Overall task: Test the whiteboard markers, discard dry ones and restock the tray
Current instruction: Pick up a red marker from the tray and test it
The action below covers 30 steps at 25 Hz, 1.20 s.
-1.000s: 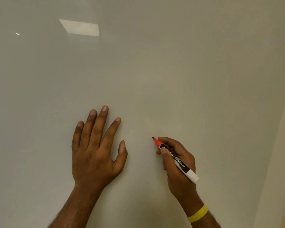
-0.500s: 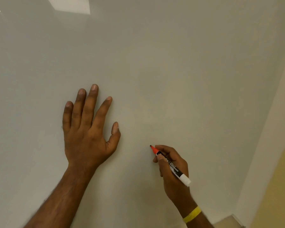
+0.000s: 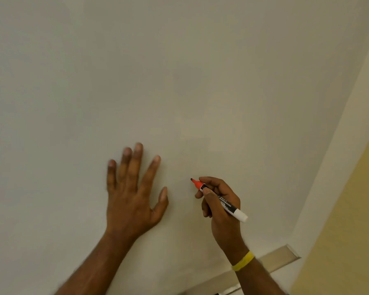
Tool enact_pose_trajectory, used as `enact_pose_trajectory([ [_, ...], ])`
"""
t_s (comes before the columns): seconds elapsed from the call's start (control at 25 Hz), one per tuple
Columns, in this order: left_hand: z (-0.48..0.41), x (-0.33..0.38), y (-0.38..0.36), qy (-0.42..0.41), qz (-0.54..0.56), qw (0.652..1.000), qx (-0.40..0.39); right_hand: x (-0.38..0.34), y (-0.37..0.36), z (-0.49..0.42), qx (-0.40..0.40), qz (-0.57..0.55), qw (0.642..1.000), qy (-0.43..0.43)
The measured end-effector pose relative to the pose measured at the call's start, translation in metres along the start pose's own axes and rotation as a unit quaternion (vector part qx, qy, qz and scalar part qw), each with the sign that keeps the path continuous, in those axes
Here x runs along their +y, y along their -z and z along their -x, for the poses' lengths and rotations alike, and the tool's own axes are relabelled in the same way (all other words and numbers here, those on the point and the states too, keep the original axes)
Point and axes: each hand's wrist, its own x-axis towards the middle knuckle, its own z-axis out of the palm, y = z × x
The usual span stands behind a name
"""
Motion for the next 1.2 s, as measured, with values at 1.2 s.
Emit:
enact_pose_trajectory([
  [1.2, 0.308, 0.122, -0.089, 0.048, 0.190, 0.754, -0.627, 0.154, 0.161, 0.155, 0.066, 0.193, 0.925, -0.320],
])
